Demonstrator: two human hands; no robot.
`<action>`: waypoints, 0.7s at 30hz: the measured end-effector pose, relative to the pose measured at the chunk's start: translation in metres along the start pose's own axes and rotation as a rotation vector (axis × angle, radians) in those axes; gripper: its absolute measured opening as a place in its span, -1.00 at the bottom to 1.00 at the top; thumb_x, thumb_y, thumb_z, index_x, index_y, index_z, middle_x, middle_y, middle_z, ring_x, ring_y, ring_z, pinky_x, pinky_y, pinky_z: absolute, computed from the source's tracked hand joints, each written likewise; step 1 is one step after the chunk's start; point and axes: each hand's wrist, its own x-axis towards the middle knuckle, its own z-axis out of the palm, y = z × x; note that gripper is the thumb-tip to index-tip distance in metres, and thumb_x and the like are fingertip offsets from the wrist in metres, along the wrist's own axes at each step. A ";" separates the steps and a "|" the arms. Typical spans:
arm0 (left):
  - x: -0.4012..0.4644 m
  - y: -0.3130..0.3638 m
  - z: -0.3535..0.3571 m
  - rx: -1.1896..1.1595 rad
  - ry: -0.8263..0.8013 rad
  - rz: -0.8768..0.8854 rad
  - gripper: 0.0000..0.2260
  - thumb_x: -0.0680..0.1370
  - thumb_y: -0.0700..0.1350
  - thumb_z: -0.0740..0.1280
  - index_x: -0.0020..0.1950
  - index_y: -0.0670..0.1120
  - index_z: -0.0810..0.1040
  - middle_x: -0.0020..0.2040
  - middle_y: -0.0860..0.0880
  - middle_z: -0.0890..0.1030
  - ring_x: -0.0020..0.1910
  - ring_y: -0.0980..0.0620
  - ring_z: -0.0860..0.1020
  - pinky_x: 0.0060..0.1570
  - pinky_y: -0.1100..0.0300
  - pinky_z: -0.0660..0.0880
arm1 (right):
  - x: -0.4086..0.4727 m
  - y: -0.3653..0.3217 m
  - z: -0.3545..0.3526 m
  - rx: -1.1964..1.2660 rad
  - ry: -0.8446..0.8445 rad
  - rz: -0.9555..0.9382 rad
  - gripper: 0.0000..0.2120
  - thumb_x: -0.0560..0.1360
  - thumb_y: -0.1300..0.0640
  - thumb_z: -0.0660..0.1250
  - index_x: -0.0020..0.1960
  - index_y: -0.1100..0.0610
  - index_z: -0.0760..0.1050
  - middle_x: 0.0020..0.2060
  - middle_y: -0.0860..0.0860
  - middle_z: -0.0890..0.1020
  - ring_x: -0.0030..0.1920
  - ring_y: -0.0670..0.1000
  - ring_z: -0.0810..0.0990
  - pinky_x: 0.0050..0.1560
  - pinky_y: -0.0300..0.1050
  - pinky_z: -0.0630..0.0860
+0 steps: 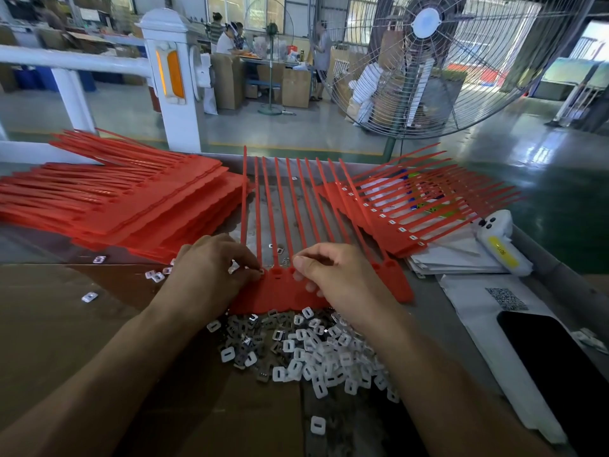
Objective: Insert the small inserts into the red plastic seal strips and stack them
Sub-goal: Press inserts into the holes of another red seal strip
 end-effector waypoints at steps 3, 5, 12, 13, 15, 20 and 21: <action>0.001 0.001 0.000 0.000 -0.010 -0.006 -0.94 0.52 0.02 0.49 -0.03 0.18 0.71 -0.07 0.28 0.48 0.09 0.14 0.45 0.26 -0.11 0.42 | 0.001 0.001 -0.001 -0.009 -0.002 0.007 -0.88 0.63 -0.04 0.36 0.05 -0.08 0.66 -0.16 -0.20 0.73 -0.20 -0.29 0.66 -0.19 -0.39 0.47; 0.001 0.000 0.000 -0.006 -0.006 -0.012 -0.94 0.52 0.02 0.49 -0.03 0.18 0.71 -0.07 0.29 0.48 0.09 0.14 0.45 0.26 -0.10 0.42 | 0.001 0.001 -0.001 -0.003 -0.003 0.008 -0.88 0.63 -0.04 0.36 0.06 -0.08 0.67 -0.16 -0.21 0.73 -0.20 -0.29 0.66 -0.18 -0.39 0.47; -0.002 -0.001 0.001 -0.001 0.006 0.008 -0.90 0.52 -0.02 0.49 0.01 0.17 0.70 -0.04 0.25 0.53 0.08 0.13 0.48 0.24 -0.08 0.44 | 0.000 0.003 0.000 -0.003 -0.013 -0.004 -0.89 0.62 -0.04 0.37 0.03 -0.09 0.67 -0.16 -0.21 0.73 -0.17 -0.27 0.67 -0.12 -0.32 0.49; -0.003 -0.001 0.000 0.001 0.007 0.020 -0.89 0.52 -0.03 0.49 0.02 0.16 0.70 -0.03 0.25 0.54 0.08 0.13 0.48 0.23 -0.08 0.44 | 0.000 0.003 -0.001 -0.008 -0.016 -0.005 -0.89 0.62 -0.04 0.37 0.02 -0.09 0.67 -0.15 -0.21 0.73 -0.17 -0.27 0.67 -0.12 -0.33 0.49; -0.004 0.000 0.001 0.003 0.007 0.032 -0.89 0.53 -0.04 0.48 0.02 0.16 0.70 -0.04 0.25 0.54 0.08 0.13 0.49 0.23 -0.08 0.45 | -0.001 0.004 -0.001 -0.025 -0.023 -0.014 -0.90 0.62 -0.05 0.37 0.01 -0.10 0.66 -0.15 -0.23 0.72 -0.16 -0.29 0.67 -0.15 -0.37 0.48; -0.005 0.000 0.000 0.033 -0.007 0.054 -0.87 0.56 -0.06 0.45 0.02 0.18 0.70 -0.02 0.23 0.54 0.09 0.13 0.47 0.24 -0.06 0.43 | -0.002 0.002 -0.003 -0.131 -0.066 -0.084 -0.92 0.59 -0.05 0.41 0.01 -0.12 0.68 -0.14 -0.29 0.69 -0.10 -0.32 0.64 -0.08 -0.35 0.46; -0.005 0.000 -0.001 0.048 -0.018 0.065 -0.86 0.57 -0.07 0.43 0.03 0.18 0.69 -0.01 0.24 0.52 0.10 0.14 0.46 0.25 -0.06 0.43 | -0.002 0.002 -0.004 -0.175 -0.087 -0.108 -0.93 0.59 -0.05 0.42 0.01 -0.12 0.68 -0.12 -0.29 0.69 -0.08 -0.33 0.63 -0.06 -0.36 0.45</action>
